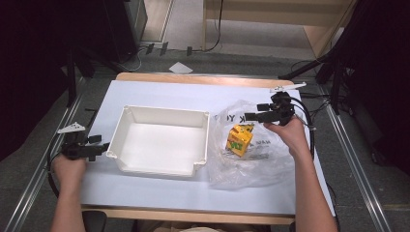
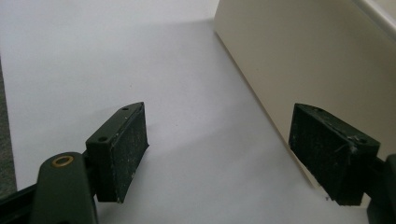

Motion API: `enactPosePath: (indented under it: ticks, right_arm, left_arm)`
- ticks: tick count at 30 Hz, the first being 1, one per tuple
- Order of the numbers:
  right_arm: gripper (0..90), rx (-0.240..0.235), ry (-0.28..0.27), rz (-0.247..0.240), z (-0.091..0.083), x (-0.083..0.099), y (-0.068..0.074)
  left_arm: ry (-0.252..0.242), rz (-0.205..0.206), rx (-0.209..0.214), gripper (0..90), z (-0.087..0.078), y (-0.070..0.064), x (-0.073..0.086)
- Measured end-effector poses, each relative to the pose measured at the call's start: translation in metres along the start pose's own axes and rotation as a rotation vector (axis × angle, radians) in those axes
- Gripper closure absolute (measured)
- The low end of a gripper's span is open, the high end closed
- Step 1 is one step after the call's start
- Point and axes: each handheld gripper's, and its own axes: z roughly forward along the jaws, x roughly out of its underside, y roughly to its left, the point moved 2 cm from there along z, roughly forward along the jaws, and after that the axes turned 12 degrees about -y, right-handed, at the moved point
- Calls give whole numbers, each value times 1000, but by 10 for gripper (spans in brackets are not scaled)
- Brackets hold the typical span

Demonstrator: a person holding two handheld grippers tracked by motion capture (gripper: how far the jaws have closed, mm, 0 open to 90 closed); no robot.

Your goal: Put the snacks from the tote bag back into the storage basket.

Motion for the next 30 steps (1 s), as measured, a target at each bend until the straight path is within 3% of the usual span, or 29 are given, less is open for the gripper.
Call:
enactPosePath:
  ticks: [1,3,4,6,7,8,10,19,22,23,26,30]
  right_arm:
    - [154,14,3,3,0,1,1]
    - [172,107,-24,-44,-1,4,5]
    - [228,139,-37,-67,-3,5,6]
    - [278,127,-42,-43,-4,5,6]
    - [278,127,-42,-43,-4,5,6]
    - [277,109,-31,-6,-5,4,5]
    - [271,110,-21,20,-7,3,4]
    - [338,111,-30,20,-14,0,6]
    - [369,123,-30,45,-16,-1,5]
    - [392,112,-9,71,-16,0,4]
    - [393,113,14,67,-15,0,4]
    - [386,128,53,17,-14,0,8]
  left_arm:
    - [2,2,2,208,0,0,0]
    - [-1,1,4,208,1,0,-1]
    - [-1,1,4,208,1,0,-1]
    - [-1,0,5,208,2,0,-1]
    - [-1,0,5,207,2,0,-1]
    - [-1,1,5,208,2,0,-1]
    - [-1,1,6,208,2,0,-1]
    - [-2,1,5,207,2,0,-1]
    - [-1,1,6,207,2,0,-1]
    - [0,2,8,207,2,0,-1]
    - [0,1,7,207,2,0,-1]
    - [0,1,7,208,2,0,-1]
